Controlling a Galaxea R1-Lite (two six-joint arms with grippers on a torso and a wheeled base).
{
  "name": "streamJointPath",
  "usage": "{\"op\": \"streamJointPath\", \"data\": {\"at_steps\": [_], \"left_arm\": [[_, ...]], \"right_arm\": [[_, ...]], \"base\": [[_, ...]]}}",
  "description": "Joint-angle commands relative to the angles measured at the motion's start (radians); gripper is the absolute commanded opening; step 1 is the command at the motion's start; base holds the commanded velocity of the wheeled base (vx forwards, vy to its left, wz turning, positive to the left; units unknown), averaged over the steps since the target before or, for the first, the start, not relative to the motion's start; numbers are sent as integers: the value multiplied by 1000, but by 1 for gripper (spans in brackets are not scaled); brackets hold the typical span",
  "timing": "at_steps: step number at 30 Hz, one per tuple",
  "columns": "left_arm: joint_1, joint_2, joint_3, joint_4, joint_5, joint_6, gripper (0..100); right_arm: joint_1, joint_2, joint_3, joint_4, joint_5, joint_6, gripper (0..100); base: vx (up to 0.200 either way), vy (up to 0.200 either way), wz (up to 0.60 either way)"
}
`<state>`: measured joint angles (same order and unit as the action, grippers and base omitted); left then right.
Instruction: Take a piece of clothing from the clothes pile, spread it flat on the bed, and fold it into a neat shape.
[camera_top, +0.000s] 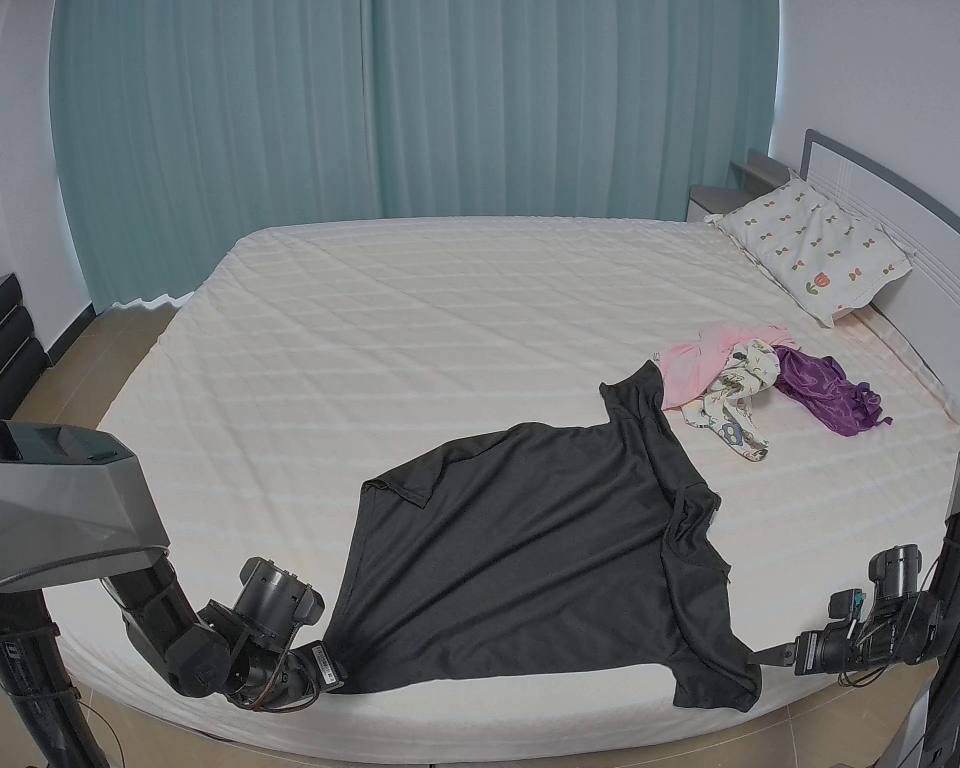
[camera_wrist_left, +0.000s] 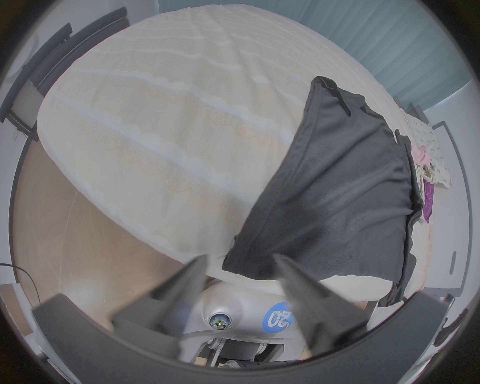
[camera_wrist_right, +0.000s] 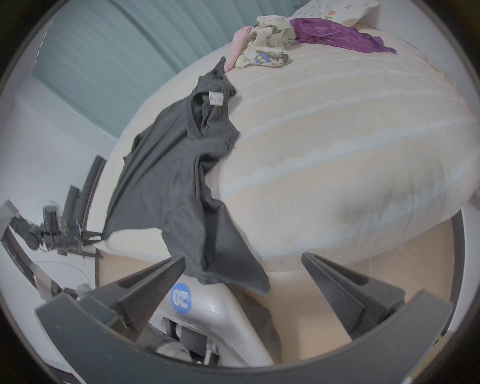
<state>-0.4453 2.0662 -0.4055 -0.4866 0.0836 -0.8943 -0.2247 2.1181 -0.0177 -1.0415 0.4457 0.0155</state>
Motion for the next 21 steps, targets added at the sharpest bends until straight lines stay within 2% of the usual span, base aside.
{"op": "streamJointPath", "data": {"at_steps": [1, 2, 3, 7, 12, 16, 17, 21], "left_arm": [[2, 2, -7, -4, 1, -3, 100], [2, 0, -7, -4, 1, -3, 100], [10, 0, -9, -7, -1, -5, 100], [37, -6, -22, -17, -5, -8, 100], [111, -23, -30, -79, -70, -12, 100], [146, -23, -33, -133, -105, -45, 100], [151, -23, -33, -145, -108, -57, 100], [152, -18, -33, -176, -122, -83, 100]], "right_arm": [[13, -95, -67, 1, 34, 142, 100], [15, -95, -74, 3, 33, 156, 100], [34, -90, -119, 1, 30, 225, 100], [103, -30, -220, 3, 4, 374, 100], [173, 99, -369, 0, -124, 480, 100], [194, 160, -449, 1, -160, 497, 100], [194, 187, -512, 11, -173, 497, 100], [192, 227, -604, 29, -176, 497, 100]], "base": [[0, 0, 0], [0, 0, 0], [0, 0, 0], [0, 0, 0], [0, 0, 0], [0, 0, 0], [0, 0, 0], [0, 0, 0]]}}
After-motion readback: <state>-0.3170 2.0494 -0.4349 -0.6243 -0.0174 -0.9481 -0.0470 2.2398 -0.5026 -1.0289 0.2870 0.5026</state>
